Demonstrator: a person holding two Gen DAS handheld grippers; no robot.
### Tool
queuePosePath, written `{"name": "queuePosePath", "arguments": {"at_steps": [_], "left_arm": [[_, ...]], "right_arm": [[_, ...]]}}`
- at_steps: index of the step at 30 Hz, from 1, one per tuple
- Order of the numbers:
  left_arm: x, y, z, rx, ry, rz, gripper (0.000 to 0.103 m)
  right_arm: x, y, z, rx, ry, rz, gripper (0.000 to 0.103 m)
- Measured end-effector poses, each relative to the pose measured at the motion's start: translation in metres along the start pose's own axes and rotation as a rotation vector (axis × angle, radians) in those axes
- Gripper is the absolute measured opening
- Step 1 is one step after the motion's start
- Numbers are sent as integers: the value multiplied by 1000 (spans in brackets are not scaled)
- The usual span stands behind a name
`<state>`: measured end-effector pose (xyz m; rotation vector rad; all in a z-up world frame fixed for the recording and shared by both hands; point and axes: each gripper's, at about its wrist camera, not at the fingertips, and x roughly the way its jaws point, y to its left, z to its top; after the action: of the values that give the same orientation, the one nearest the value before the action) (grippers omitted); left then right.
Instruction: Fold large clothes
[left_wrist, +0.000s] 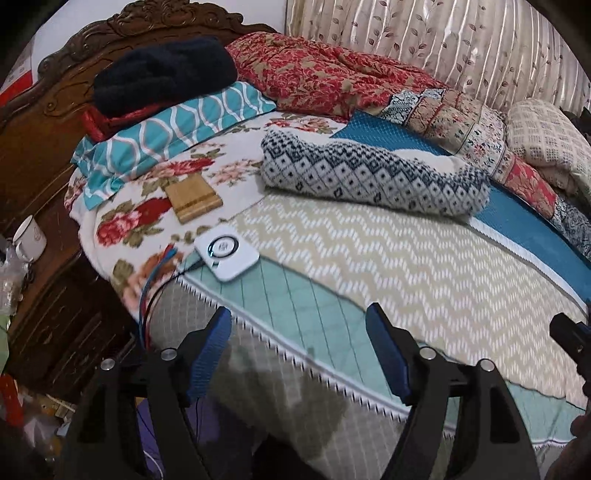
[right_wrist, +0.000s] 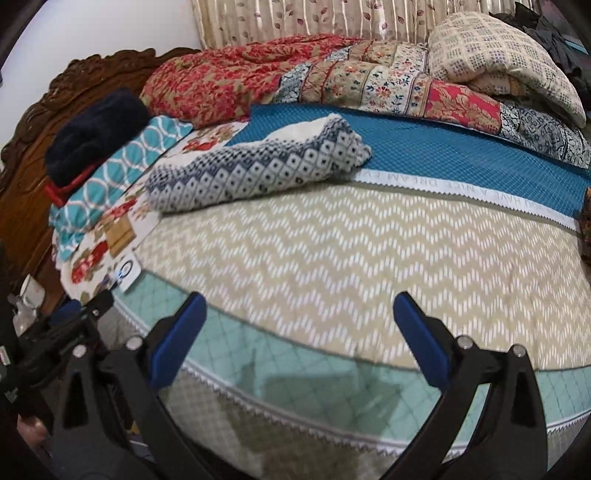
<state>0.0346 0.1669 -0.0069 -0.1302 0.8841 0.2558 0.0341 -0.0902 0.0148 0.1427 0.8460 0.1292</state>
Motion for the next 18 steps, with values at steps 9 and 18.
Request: {"name": "queuePosePath", "arguments": {"at_steps": [9,18], "left_arm": [[-22,-2,-20,23,0,37,29],[-30,-18,-31,75,8,19,23]], "right_arm": [[-26,5,-25,-28,-5,19,97],[-34,4,-41,-35,15,36,97]]}}
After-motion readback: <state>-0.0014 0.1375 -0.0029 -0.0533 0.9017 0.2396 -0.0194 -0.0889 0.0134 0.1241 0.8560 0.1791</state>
